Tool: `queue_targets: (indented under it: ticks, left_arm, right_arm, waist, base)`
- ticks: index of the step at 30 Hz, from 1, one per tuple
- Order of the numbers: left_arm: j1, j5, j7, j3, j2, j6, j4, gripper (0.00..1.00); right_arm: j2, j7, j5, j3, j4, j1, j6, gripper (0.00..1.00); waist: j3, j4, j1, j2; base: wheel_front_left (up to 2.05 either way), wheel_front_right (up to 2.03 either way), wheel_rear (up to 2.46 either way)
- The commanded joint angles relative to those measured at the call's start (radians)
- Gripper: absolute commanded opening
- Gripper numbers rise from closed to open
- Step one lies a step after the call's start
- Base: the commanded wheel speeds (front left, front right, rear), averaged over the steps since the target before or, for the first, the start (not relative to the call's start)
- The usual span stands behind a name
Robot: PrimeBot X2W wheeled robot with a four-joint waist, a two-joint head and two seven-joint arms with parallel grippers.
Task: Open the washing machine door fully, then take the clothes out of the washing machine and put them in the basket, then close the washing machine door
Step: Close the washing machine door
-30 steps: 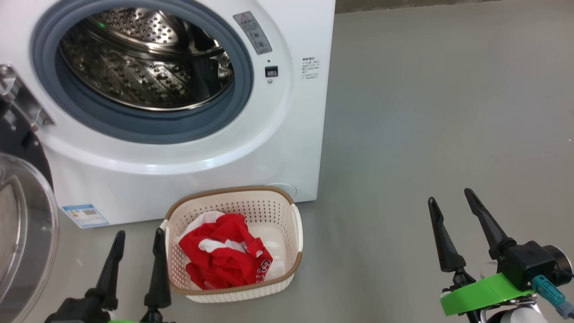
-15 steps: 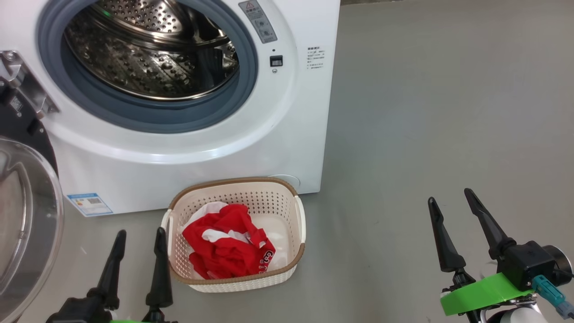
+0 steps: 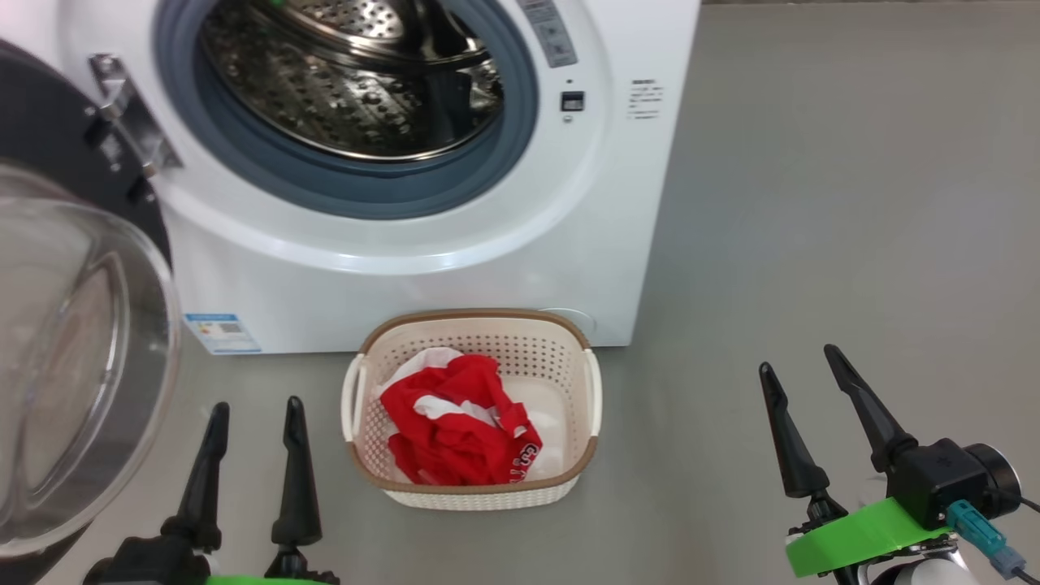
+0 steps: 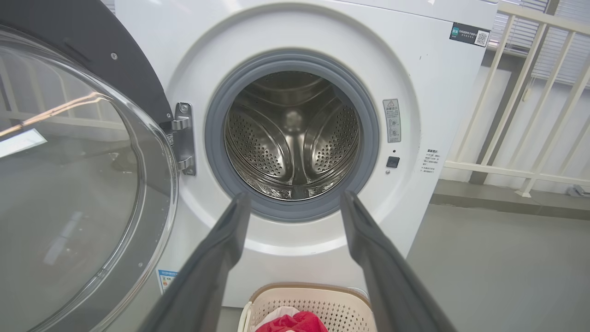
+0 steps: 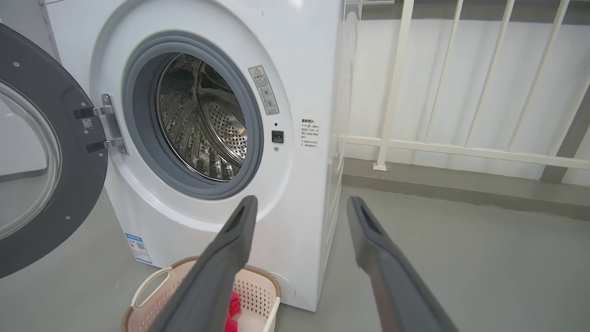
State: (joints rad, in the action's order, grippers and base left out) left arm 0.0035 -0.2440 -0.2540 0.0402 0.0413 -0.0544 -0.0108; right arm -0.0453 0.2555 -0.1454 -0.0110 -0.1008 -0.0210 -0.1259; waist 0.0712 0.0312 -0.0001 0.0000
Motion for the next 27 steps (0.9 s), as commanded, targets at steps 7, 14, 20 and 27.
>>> queue_targets:
  ticks: [7,14,20,27]
  left_arm:
    - [-0.008,0.016,-0.008,-0.001,0.009,-0.049,-0.06,1.0]
    - [0.0,0.023,-0.008,0.002,0.011,-0.062,-0.065,1.0]
    - [0.009,0.031,-0.001,0.003,0.016,-0.076,-0.074,1.0]
    - [0.018,0.035,0.009,0.008,0.017,-0.09,-0.091,1.0]
  right_arm:
    - [-0.005,0.006,0.036,-0.044,0.018,-0.031,-0.005,1.0]
    - [-0.005,0.006,0.041,-0.056,0.022,-0.039,-0.005,1.0]
    - [-0.005,0.006,0.035,-0.078,0.02,-0.039,-0.005,1.0]
    - [-0.005,0.006,0.037,-0.095,0.025,-0.04,-0.005,1.0]
  waist:
    - [-0.008,0.152,0.0001,0.0]
    - [-0.012,0.243,0.0001,0.0]
    - [-0.027,0.325,0.0001,0.0]
    - [-0.032,0.403,0.0001,0.0]
  base:
    - [0.0,0.0,0.0]
    - [0.0,0.0,0.0]
    - [0.0,0.0,0.0]
    - [0.0,0.0,0.0]
